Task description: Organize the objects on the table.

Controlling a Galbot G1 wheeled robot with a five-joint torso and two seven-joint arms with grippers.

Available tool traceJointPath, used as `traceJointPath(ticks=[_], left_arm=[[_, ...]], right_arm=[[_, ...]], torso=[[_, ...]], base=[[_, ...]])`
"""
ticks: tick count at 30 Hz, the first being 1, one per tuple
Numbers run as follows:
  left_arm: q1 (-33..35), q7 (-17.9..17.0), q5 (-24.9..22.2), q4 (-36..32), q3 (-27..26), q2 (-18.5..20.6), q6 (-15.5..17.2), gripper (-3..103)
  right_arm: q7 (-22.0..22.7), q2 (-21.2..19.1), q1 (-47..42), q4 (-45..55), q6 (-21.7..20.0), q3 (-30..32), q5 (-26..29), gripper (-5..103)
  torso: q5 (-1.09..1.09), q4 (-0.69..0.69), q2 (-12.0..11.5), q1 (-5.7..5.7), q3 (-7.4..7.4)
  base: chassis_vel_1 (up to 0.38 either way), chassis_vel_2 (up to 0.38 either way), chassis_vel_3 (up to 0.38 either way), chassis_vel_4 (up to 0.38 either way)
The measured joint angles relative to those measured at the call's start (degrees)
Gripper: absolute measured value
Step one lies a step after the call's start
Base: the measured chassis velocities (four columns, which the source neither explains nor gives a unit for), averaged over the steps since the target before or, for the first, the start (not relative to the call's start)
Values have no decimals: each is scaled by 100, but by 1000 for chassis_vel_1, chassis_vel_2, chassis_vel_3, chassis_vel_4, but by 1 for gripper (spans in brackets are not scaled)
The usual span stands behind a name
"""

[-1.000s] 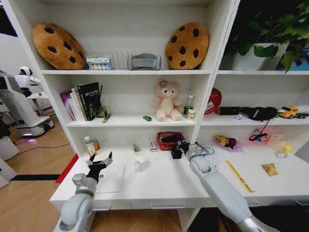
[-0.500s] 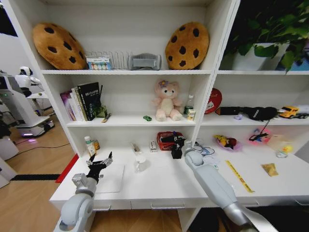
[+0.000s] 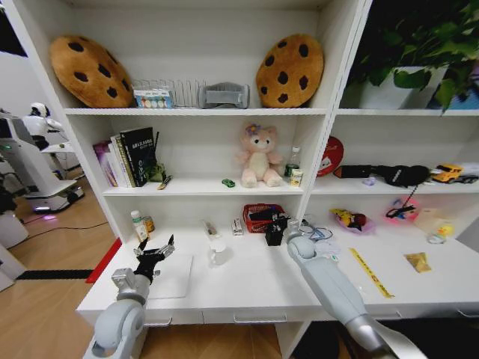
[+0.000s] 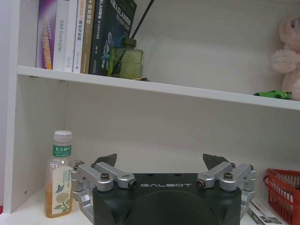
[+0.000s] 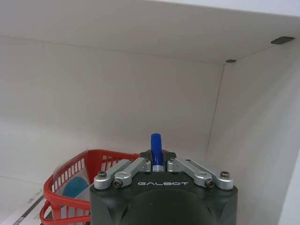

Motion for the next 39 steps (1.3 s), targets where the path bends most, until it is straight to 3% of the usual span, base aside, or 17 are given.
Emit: traceJointPath(ticks=[4, 10, 14, 30, 36, 39], left_arm=[[0, 0, 0, 0, 0, 0, 0, 100], [0, 0, 0, 0, 0, 0, 0, 100], [0, 0, 0, 0, 0, 0, 0, 100], [0, 0, 0, 0, 0, 0, 0, 100], [0, 0, 0, 0, 0, 0, 0, 100], [0, 0, 0, 0, 0, 0, 0, 100]], right_arm=[[-49, 87, 51, -99, 157, -30, -40, 10], [-266, 223, 74, -374, 935, -20, -415, 10], [-303, 240, 60, -452, 1211, 27, -601, 10], [-230, 340, 95, -591, 1272, 10, -478, 10], [-106, 339, 116, -558, 1080, -22, -477, 8], [23, 322, 74, -480, 999, -32, -473, 20]], torso=[[0, 0, 0, 0, 0], [0, 0, 0, 0, 0], [0, 0, 0, 0, 0], [0, 1, 0, 0, 0], [0, 0, 0, 0, 0], [0, 0, 0, 0, 0]], base=[[0, 0, 0, 0], [0, 0, 0, 0], [0, 0, 0, 0], [0, 0, 0, 0], [0, 0, 0, 0], [0, 0, 0, 0]])
